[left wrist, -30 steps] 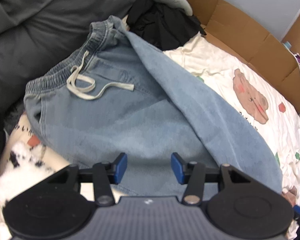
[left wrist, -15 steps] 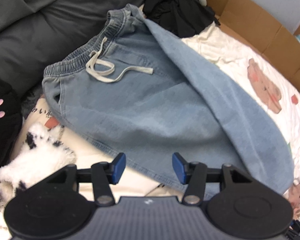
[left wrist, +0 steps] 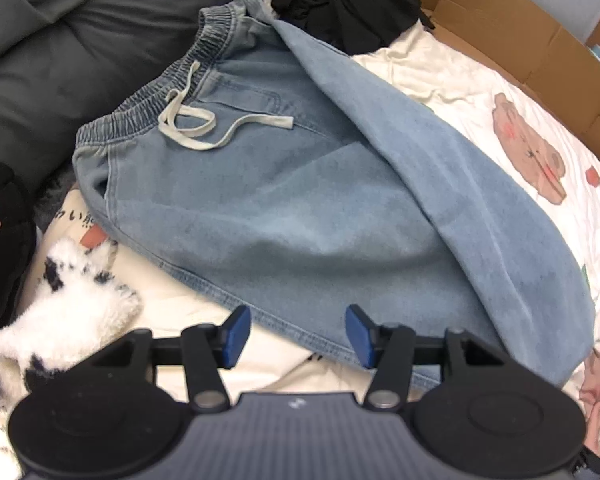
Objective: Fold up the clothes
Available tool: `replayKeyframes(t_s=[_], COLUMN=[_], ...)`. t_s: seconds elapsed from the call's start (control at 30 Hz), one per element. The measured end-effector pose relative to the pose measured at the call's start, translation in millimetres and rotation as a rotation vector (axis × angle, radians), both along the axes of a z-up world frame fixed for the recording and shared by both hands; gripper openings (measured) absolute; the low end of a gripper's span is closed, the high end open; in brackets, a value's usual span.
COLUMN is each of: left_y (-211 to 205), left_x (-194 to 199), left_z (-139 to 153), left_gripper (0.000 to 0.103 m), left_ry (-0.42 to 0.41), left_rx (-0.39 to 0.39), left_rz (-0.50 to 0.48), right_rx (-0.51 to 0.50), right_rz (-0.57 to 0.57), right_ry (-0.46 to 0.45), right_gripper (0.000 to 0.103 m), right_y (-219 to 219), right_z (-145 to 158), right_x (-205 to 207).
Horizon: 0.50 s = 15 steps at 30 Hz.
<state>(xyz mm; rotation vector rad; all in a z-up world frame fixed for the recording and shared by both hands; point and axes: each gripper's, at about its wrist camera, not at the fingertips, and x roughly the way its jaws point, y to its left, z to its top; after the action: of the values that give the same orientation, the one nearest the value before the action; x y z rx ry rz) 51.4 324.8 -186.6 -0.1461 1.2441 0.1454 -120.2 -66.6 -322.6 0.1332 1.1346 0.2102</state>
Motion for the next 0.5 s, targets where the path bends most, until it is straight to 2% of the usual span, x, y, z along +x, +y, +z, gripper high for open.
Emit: replayKeyframes(t_s=[0.03,0.07,0.23,0.5], left_y=[-1,-1,-3,7], left_x=[-1,-2,-4,-4], left_z=[1,2,16,50], left_gripper=[0.055,0.055,0.055,0.056], left_ry=[0.001,0.002,-0.009,-0.068], left_rx=[0.002,0.004,0.042,-0.008], left_rz=[-0.004,-0.007,-0.031,0.023], right_rx=[0.014,0.019,0.023,-0.024], right_rz=[-0.015,-0.018,-0.011,0.055], right_ry=[0.018,0.028,0.023,-0.068], right_gripper=[0.024,0.012,0.007,0.002], right_y=[-2,-3,-7,-26], right_z=[-1,0,28,105], right_x=[4,6,13,56])
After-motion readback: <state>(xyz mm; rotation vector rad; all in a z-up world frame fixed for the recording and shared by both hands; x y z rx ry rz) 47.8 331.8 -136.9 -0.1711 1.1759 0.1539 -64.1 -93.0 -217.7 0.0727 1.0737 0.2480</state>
